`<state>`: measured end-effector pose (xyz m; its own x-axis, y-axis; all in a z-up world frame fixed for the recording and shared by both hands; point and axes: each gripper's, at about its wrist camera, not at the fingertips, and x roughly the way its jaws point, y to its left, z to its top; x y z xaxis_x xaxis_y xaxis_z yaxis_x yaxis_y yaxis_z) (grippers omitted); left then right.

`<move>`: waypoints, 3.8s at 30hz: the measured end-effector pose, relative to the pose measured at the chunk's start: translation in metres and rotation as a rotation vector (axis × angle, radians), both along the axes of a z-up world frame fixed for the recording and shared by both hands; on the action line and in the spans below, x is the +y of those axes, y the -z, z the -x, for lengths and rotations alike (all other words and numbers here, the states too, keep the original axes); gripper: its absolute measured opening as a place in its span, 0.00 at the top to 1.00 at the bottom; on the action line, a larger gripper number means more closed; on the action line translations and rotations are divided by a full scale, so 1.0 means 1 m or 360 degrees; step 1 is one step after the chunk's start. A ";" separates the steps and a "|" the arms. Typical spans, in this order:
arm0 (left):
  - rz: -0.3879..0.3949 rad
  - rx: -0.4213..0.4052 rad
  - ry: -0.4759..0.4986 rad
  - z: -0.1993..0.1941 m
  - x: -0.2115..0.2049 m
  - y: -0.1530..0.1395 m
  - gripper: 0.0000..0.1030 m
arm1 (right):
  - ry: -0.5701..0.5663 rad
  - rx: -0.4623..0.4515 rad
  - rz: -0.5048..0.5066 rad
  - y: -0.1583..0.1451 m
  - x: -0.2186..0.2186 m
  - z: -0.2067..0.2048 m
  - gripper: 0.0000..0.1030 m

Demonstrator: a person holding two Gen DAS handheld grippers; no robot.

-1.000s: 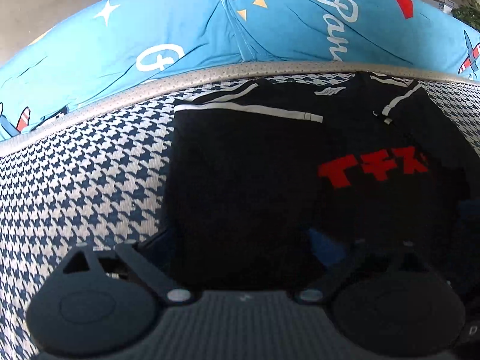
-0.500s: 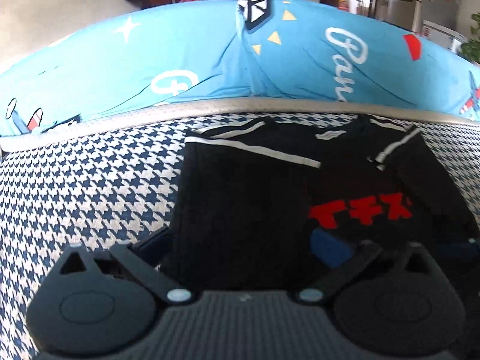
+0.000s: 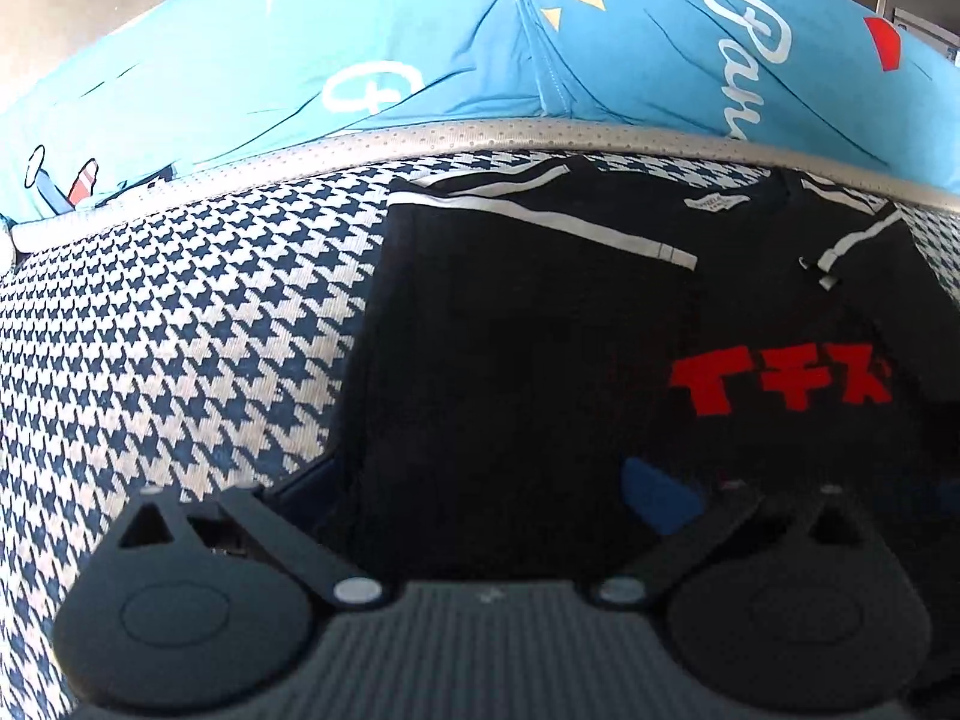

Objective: Fold clothes

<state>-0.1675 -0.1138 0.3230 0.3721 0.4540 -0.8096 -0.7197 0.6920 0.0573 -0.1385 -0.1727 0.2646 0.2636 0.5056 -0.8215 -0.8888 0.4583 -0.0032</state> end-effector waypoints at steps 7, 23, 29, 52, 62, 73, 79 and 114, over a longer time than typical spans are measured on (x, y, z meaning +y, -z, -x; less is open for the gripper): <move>0.0008 0.0018 0.0010 -0.001 -0.003 -0.001 0.00 | -0.0007 0.0027 0.0034 -0.002 -0.002 0.002 0.00; 0.0046 -0.0049 0.0032 0.007 -0.021 -0.018 0.00 | -0.0062 0.0122 -0.0110 -0.017 -0.023 0.000 0.00; 0.0010 -0.0102 -0.0081 0.004 -0.011 -0.022 0.00 | -0.0025 0.0120 -0.0356 -0.029 -0.037 -0.022 0.00; 0.0059 0.0029 -0.0123 0.006 -0.002 -0.002 0.00 | 0.0195 0.0230 -0.0351 -0.005 -0.037 -0.073 0.18; 0.0097 0.0063 -0.0124 0.012 -0.012 -0.005 0.00 | 0.0075 0.0326 -0.0256 -0.010 -0.054 -0.065 0.16; 0.0238 -0.0045 -0.0224 0.035 -0.029 -0.018 0.00 | 0.0216 0.0356 -0.0493 -0.030 -0.091 -0.090 0.16; 0.0234 -0.0049 -0.0198 0.036 -0.036 -0.022 0.00 | 0.0442 0.0229 -0.0467 -0.017 -0.091 -0.114 0.18; 0.0279 -0.0050 -0.0226 0.035 -0.031 -0.016 0.00 | 0.0425 0.0156 -0.0543 0.010 -0.084 -0.122 0.82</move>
